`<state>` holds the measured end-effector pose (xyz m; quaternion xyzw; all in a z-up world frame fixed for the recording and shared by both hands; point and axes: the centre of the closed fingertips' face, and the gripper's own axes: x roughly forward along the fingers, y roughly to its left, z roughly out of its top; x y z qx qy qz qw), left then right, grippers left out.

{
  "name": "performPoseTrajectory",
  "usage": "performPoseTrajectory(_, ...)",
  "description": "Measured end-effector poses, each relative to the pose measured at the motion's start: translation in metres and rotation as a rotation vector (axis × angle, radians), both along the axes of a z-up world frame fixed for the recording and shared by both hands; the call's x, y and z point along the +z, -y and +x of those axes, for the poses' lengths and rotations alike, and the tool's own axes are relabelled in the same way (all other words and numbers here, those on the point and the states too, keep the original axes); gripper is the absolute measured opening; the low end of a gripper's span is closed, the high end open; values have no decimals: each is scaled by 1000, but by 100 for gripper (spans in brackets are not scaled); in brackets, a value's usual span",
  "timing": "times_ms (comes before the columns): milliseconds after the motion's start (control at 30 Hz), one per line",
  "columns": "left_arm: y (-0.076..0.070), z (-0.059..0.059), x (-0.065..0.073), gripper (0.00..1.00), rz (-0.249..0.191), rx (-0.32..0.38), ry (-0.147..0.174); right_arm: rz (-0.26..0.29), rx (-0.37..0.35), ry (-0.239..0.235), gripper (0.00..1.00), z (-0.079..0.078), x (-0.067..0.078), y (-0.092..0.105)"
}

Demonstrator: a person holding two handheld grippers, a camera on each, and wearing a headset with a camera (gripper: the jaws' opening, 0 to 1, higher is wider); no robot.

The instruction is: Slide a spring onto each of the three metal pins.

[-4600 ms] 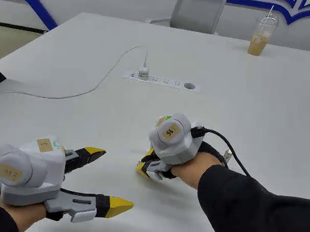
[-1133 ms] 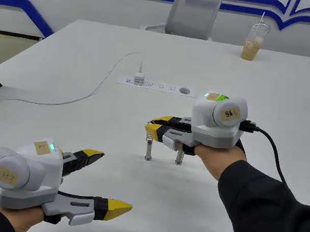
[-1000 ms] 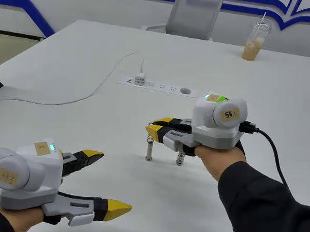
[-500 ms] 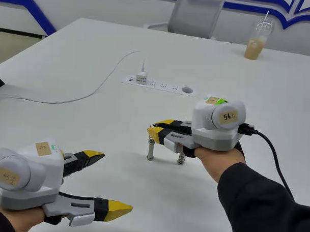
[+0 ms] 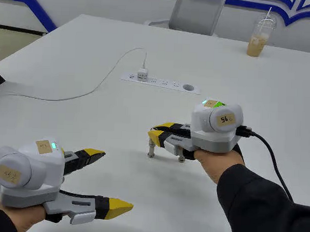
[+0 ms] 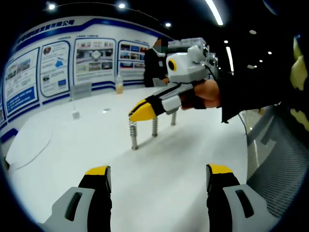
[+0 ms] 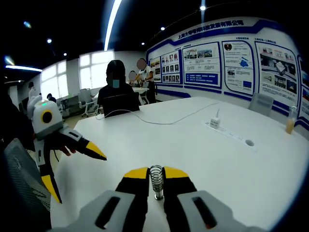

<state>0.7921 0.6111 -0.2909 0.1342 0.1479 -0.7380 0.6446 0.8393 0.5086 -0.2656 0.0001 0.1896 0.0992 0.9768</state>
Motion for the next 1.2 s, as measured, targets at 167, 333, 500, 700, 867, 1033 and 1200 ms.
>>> performPoseTrajectory(167,0,0,-1,82,0,2,-2,-7,2,-18,12,0,-7,-1)
performPoseTrajectory(333,-1,0,-1,82,2,4,-3,-13,-1,-38,12,1,-13,-2)
performPoseTrajectory(500,-1,0,-2,82,3,5,-5,-22,-1,-64,12,0,-20,-3)
performPoseTrajectory(700,0,0,-1,82,2,4,-6,-34,-1,-86,12,-1,-25,-3)
performPoseTrajectory(867,0,0,-2,82,2,3,-7,-43,3,-104,12,-1,-30,-4)
performPoseTrajectory(1033,-1,1,-1,82,2,5,-7,-51,6,-130,12,-3,-36,-5)
performPoseTrajectory(1200,-1,1,-1,82,2,4,-6,-46,4,-134,12,-3,-36,-5)
